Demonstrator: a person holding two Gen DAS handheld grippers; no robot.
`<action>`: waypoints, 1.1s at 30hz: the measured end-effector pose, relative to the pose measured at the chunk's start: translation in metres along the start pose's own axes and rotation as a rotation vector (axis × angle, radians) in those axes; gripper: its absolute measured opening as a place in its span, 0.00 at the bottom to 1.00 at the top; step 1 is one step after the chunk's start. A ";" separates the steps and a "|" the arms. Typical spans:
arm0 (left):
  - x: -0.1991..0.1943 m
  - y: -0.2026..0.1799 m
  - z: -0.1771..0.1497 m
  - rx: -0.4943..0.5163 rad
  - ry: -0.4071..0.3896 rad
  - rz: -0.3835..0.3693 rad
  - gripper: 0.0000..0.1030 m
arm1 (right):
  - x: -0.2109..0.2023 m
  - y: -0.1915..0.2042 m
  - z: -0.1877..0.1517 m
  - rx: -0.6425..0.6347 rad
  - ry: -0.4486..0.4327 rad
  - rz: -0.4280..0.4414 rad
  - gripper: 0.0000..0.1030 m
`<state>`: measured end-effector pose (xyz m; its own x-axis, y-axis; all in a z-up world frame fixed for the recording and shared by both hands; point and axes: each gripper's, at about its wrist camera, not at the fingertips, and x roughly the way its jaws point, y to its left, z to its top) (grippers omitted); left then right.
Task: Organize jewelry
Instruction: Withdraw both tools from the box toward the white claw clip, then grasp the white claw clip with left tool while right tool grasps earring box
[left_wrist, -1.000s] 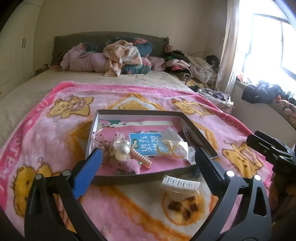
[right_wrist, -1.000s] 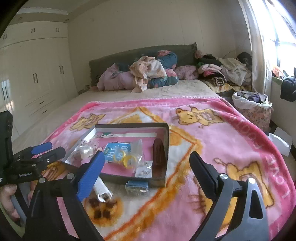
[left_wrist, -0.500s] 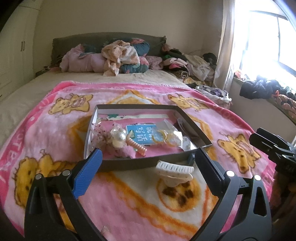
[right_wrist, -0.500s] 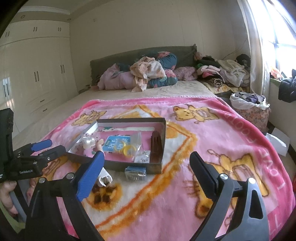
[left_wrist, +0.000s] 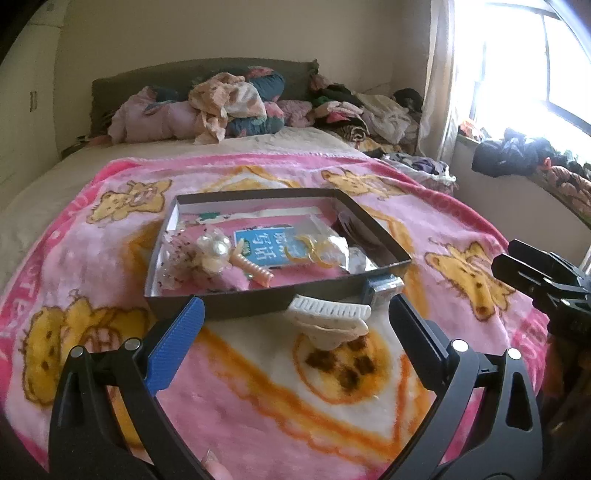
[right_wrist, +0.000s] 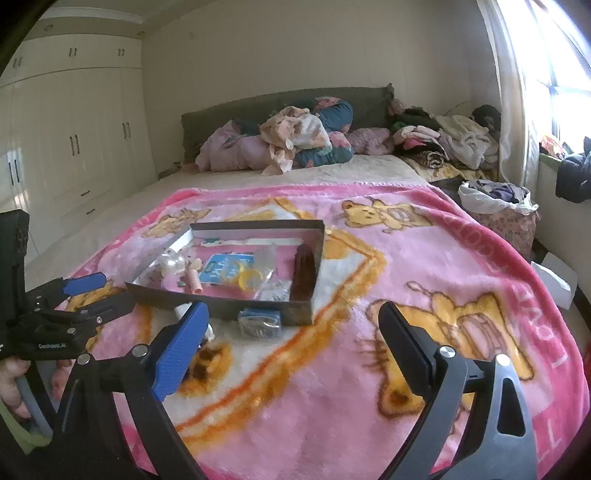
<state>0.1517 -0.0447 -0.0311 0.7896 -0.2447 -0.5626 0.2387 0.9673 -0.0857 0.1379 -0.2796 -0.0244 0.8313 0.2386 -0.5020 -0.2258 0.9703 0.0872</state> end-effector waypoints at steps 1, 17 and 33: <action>0.002 -0.001 -0.001 0.002 0.005 -0.002 0.89 | 0.001 -0.002 -0.001 0.002 0.004 -0.002 0.88; 0.043 -0.013 -0.015 0.009 0.098 -0.044 0.89 | 0.031 -0.022 -0.019 0.023 0.078 -0.011 0.88; 0.086 -0.005 -0.013 -0.066 0.167 -0.115 0.89 | 0.072 -0.021 -0.023 0.010 0.146 0.029 0.88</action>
<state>0.2113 -0.0696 -0.0897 0.6531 -0.3450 -0.6741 0.2801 0.9371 -0.2082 0.1906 -0.2833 -0.0818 0.7418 0.2588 -0.6187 -0.2429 0.9636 0.1118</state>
